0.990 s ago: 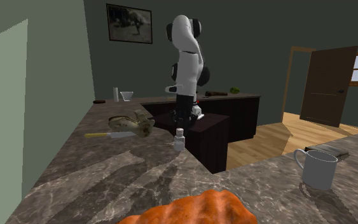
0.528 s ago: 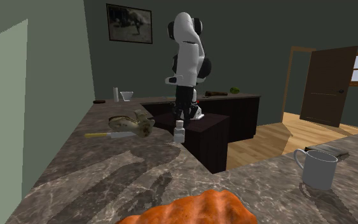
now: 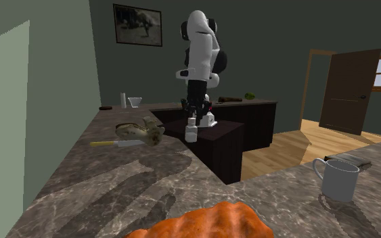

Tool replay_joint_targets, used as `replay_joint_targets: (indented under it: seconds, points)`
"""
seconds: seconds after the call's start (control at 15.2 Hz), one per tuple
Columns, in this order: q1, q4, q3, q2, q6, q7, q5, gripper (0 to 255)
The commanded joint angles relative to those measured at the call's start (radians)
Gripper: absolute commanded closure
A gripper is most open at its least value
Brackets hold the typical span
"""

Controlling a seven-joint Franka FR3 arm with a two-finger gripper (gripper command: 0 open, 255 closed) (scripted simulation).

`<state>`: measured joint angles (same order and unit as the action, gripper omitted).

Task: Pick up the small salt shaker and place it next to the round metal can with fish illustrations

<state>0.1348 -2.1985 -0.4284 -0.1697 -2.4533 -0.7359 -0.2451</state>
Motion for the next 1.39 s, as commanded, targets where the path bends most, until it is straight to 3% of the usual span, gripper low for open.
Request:
replay_joint_targets:
  seconds: [0.0, 0.4, 0.79, 1.32]
  points:
    - [-0.005, 0.006, -0.004, 0.019, 0.022, 0.016, 0.018, 255]
    - [-0.011, 0.028, -0.013, 0.066, 0.084, 0.049, 0.059, 255]
    - [-0.076, -0.176, 0.035, 0.241, 0.024, 0.232, 0.176, 255]
    - [-0.12, -0.388, 0.163, 0.437, -0.007, 0.483, 0.276, 255]
